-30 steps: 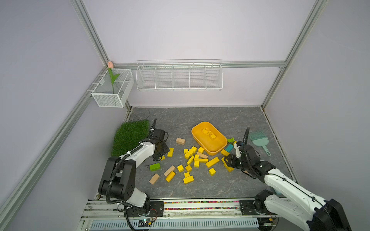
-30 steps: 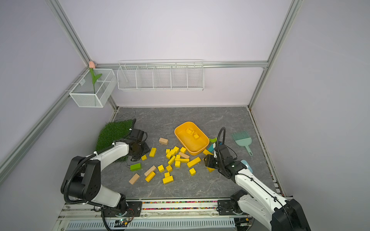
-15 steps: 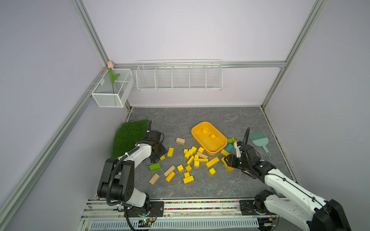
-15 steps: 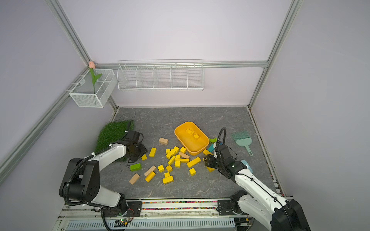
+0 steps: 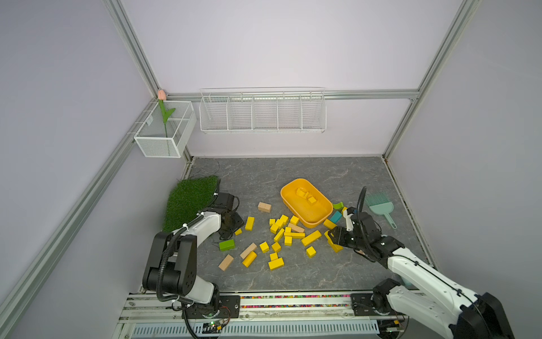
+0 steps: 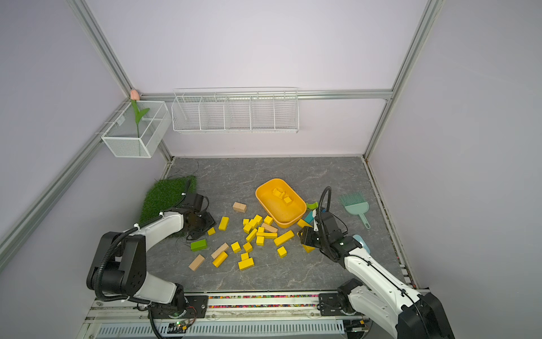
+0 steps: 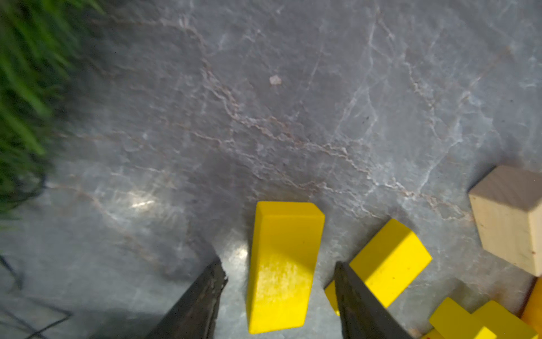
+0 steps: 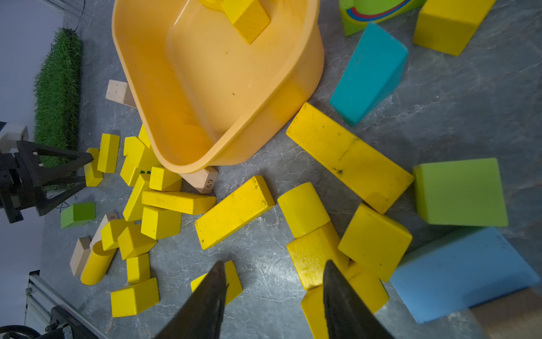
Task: Pick out the yellow building blocks
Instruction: Pick up the building block from the center of the board.
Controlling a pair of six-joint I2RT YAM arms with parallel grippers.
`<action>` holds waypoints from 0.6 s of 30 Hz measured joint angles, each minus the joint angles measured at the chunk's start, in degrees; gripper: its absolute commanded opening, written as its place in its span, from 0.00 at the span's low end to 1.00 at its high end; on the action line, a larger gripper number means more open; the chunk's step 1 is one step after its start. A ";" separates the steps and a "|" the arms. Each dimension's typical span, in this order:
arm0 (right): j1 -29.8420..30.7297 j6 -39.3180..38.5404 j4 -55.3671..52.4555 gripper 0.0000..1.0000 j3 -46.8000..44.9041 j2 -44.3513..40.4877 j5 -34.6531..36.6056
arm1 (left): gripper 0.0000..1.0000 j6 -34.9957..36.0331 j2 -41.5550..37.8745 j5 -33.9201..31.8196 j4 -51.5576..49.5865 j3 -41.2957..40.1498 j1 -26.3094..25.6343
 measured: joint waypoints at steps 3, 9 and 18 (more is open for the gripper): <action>0.00 0.11 0.04 0.54 0.00 0.02 -0.02 | 0.62 0.11 1.84 0.02 -0.28 1.86 -0.02; -0.02 0.15 0.07 0.54 0.00 0.13 -0.17 | 0.59 0.76 4.15 -0.13 -1.42 4.33 -0.74; -0.09 0.15 0.07 0.55 0.00 0.13 -0.20 | 0.47 1.57 4.92 0.00 -1.49 4.92 -0.81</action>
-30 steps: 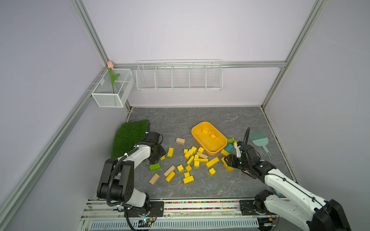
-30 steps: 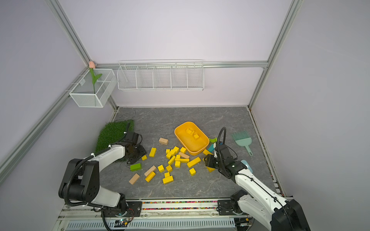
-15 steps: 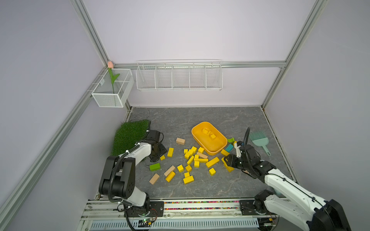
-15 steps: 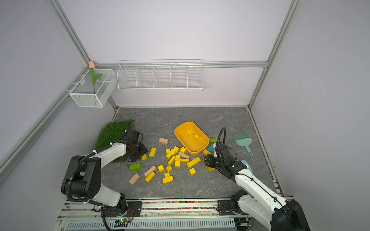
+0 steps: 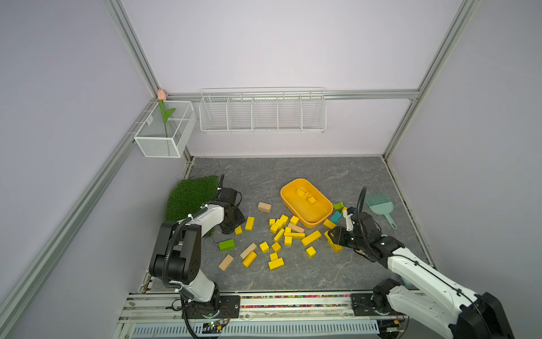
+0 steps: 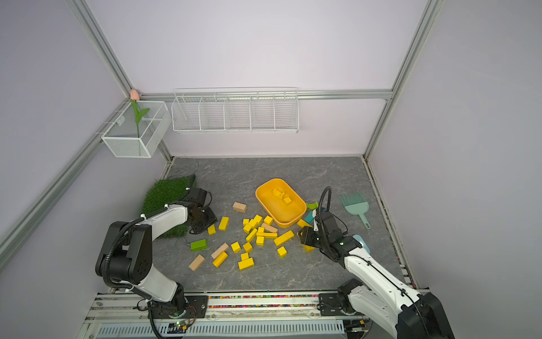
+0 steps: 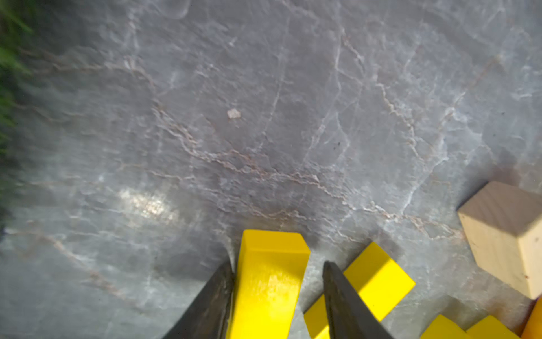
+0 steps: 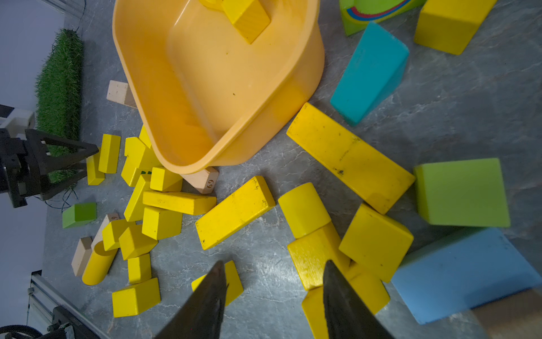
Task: Pick out the yellow building blocks
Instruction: Pick up the building block from the center of the board, then place the building block in the storage box.
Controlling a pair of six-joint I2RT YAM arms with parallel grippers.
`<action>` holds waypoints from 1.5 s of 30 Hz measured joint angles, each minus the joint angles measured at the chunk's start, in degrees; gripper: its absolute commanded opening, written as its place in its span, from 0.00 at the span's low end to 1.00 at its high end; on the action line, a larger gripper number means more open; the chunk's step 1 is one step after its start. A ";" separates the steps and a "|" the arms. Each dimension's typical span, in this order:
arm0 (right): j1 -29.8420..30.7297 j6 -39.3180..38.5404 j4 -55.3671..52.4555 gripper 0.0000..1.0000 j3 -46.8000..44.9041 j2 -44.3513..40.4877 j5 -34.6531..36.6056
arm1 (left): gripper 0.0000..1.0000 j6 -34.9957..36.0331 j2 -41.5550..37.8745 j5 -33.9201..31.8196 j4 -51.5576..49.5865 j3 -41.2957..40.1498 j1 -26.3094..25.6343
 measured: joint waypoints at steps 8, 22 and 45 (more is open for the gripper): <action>-0.11 0.00 0.00 0.55 0.00 0.00 -0.02 | 0.30 0.00 -0.02 0.74 0.83 -0.26 0.00; -0.33 0.00 0.09 0.54 0.00 1.51 -0.22 | 0.30 1.92 -9.92 -5.09 -3.15 7.96 -14.73; -0.83 0.00 0.22 0.54 -0.15 0.28 -0.24 | 0.35 7.98 31.89 -1.90 -14.97 63.30 -30.36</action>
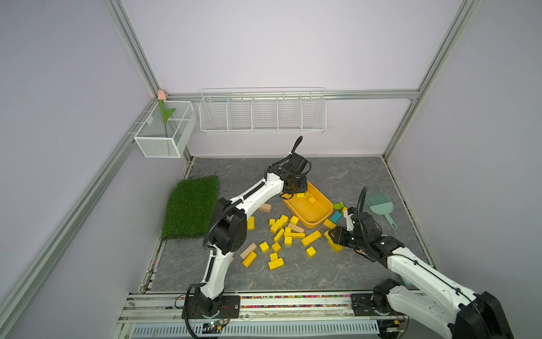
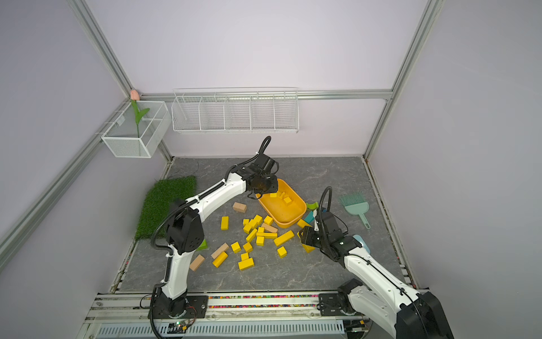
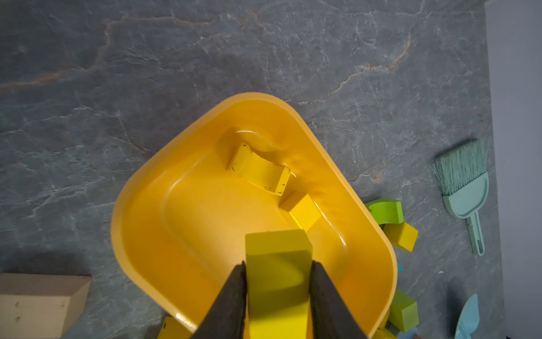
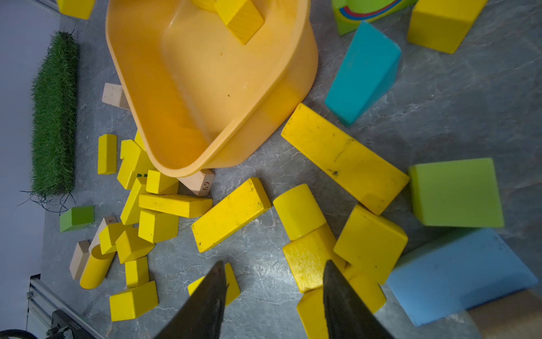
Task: Pick out the yellow building blocks
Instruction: Place the building block in the storage box.
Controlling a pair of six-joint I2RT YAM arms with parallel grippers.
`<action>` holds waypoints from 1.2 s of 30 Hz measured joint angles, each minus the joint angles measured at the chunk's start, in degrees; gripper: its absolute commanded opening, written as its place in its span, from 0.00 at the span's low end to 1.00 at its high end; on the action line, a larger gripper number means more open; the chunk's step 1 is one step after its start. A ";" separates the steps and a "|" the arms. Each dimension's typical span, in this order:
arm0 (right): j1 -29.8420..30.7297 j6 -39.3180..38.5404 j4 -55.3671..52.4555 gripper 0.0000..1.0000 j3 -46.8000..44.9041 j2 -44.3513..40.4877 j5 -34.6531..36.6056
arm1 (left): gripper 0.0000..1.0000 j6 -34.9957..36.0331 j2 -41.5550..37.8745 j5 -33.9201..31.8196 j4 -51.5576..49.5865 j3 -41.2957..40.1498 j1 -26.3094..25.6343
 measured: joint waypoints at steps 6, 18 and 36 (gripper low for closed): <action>-0.31 0.00 0.00 0.54 -0.13 -0.81 0.00 | 0.39 -0.04 5.55 1.49 -2.10 5.60 -0.13; -0.94 0.00 0.09 0.54 -0.72 -1.22 -0.83 | 0.37 0.48 9.05 1.40 -4.92 8.00 0.42; -0.98 0.00 0.20 0.55 -0.72 0.63 -1.25 | 0.39 5.51 -21.42 0.26 2.91 -26.14 0.66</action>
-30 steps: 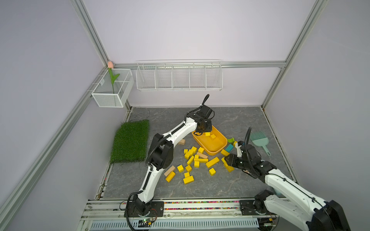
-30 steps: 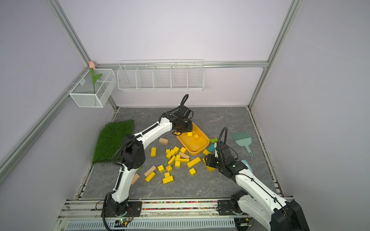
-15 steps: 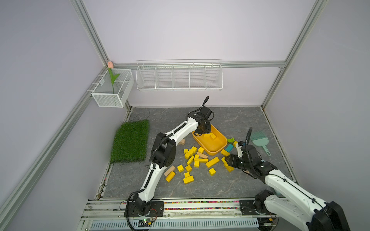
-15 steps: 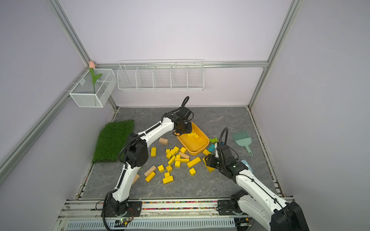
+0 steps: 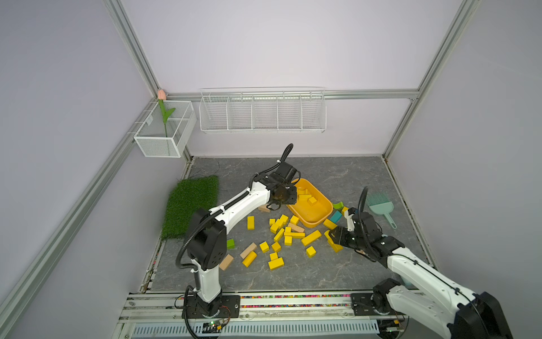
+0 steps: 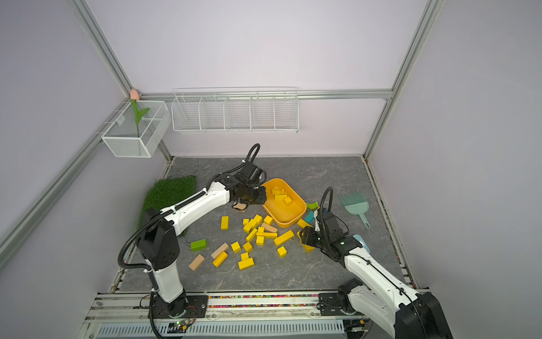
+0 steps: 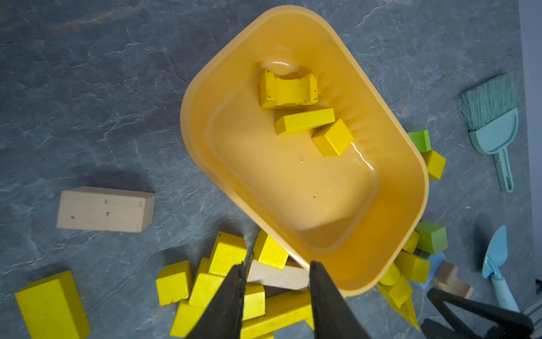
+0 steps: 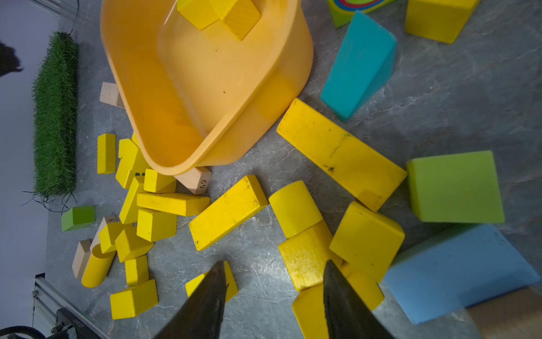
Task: Pick out the yellow building blocks
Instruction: Place the building block in the storage box, then pick up the building block from the center of the board.
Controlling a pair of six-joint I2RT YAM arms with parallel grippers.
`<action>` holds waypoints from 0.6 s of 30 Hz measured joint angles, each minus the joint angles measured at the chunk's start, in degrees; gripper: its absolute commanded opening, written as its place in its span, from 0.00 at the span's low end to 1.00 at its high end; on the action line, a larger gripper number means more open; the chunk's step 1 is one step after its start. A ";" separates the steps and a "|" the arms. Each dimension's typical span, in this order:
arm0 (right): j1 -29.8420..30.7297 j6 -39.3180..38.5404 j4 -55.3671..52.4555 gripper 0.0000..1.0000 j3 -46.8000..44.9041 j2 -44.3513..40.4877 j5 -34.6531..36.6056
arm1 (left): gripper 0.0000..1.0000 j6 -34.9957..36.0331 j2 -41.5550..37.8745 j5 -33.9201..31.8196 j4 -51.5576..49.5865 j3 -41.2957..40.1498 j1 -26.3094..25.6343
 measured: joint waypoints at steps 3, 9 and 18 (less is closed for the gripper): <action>-0.02 0.02 0.00 0.54 0.00 1.03 -0.02 | 0.41 0.61 -5.03 -0.63 1.86 -6.86 0.17; -0.02 0.02 0.00 0.54 0.15 3.23 -0.07 | 0.43 0.76 -11.82 -2.84 2.82 -17.75 2.73; -0.02 0.04 -0.02 0.54 0.85 4.87 -0.26 | 0.46 2.86 -16.00 -5.64 3.93 -23.82 7.69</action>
